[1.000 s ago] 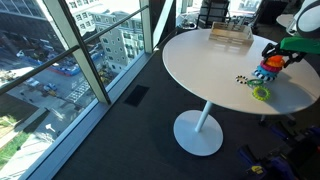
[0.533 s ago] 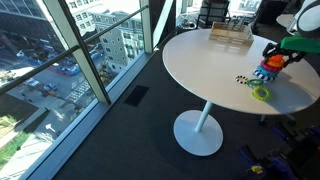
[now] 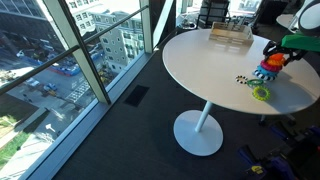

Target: Take the orange ring off the stack and put it on the table

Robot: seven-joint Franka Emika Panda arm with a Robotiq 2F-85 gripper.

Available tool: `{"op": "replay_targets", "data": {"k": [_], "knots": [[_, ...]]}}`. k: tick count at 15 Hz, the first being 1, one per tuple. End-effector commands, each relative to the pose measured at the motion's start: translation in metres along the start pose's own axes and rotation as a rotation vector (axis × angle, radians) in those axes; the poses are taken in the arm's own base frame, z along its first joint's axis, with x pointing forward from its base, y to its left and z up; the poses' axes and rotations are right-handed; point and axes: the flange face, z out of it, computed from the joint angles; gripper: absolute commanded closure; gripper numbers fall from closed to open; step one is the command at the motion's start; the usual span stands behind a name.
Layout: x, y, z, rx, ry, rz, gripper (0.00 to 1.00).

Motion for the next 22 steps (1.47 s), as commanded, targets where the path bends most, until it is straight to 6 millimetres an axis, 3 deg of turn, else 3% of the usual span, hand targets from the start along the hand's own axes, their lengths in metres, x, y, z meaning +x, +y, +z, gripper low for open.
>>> {"op": "replay_targets", "data": {"k": [1,5,22], "knots": [[0.0,0.002,-0.017,0.016,0.017,0.002,0.17],[-0.001,0.003,-0.03,0.03,0.025,0.0,0.24],[-0.008,0.013,-0.112,0.125,0.085,0.005,0.25]]}}
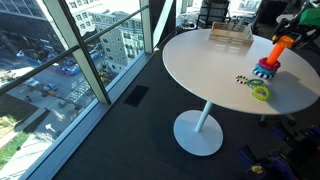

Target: Take the orange ring off the stack and put it on the table

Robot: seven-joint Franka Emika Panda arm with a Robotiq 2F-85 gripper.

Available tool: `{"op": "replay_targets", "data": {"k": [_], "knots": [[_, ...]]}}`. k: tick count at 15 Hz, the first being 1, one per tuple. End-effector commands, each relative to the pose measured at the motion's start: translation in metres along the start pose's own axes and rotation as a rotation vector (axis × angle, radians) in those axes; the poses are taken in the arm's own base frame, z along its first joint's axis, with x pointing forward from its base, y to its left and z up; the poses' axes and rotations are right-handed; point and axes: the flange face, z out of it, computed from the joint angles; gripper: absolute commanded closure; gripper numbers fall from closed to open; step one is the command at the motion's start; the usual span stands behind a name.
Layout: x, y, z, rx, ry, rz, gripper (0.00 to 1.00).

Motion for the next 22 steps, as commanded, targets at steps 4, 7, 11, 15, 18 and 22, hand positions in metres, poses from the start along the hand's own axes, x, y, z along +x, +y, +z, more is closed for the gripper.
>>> {"op": "replay_targets", "data": {"k": [4,7,11,15,18,22], "knots": [[-0.007,-0.001,-0.039,0.041,0.021,-0.016,0.3],[-0.014,-0.014,-0.044,0.053,0.019,-0.051,0.31],[-0.026,-0.037,-0.041,0.072,-0.006,-0.122,0.29],[-0.037,-0.052,-0.037,0.074,-0.026,-0.175,0.39],[-0.043,-0.054,-0.03,0.061,-0.055,-0.203,0.15],[-0.048,-0.048,-0.02,0.025,-0.137,-0.262,0.0]]}}
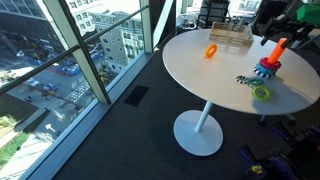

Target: Take the orange ring off the stack and put it on the table

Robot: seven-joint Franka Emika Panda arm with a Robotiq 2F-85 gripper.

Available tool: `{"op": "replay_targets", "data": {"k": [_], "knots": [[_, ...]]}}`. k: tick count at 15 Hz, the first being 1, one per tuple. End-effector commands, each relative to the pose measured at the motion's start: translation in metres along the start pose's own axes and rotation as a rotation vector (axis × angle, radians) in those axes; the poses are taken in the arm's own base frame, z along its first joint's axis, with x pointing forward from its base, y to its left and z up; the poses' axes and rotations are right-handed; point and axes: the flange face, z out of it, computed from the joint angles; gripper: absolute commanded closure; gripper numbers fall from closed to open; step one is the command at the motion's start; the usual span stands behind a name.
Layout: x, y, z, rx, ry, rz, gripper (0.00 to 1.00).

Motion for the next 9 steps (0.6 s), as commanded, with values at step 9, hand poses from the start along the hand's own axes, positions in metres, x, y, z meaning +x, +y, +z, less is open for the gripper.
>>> {"op": "replay_targets", "data": {"k": [9], "knots": [[-0.016,0.028,-0.007,-0.081,-0.286,-0.196,0.0]]}}
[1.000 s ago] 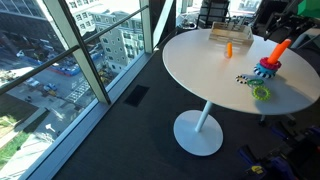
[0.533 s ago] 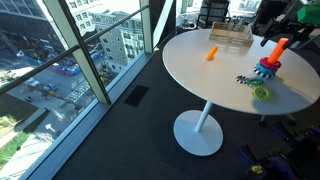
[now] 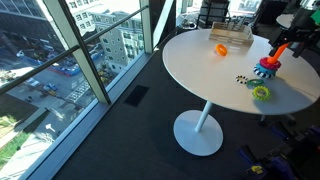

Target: Take the orange ring off the stack and put it on the table

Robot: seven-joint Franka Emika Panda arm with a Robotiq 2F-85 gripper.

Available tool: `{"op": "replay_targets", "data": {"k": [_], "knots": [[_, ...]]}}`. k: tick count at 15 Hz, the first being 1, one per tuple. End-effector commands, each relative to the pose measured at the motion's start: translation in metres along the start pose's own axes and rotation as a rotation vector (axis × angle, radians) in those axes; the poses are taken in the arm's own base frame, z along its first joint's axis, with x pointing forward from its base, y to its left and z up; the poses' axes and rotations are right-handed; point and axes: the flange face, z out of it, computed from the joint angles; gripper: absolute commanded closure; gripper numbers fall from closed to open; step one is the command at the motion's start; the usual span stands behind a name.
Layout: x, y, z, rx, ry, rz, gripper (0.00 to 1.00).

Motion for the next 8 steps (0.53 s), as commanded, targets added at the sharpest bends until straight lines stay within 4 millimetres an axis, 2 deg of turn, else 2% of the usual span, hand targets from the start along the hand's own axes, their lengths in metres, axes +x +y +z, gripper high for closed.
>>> {"op": "replay_targets", "data": {"k": [1,8], "knots": [[-0.008,0.012,-0.023,-0.032,-0.059,-0.064,0.0],[-0.04,0.026,-0.068,-0.133,-0.088,-0.179,0.0]]}}
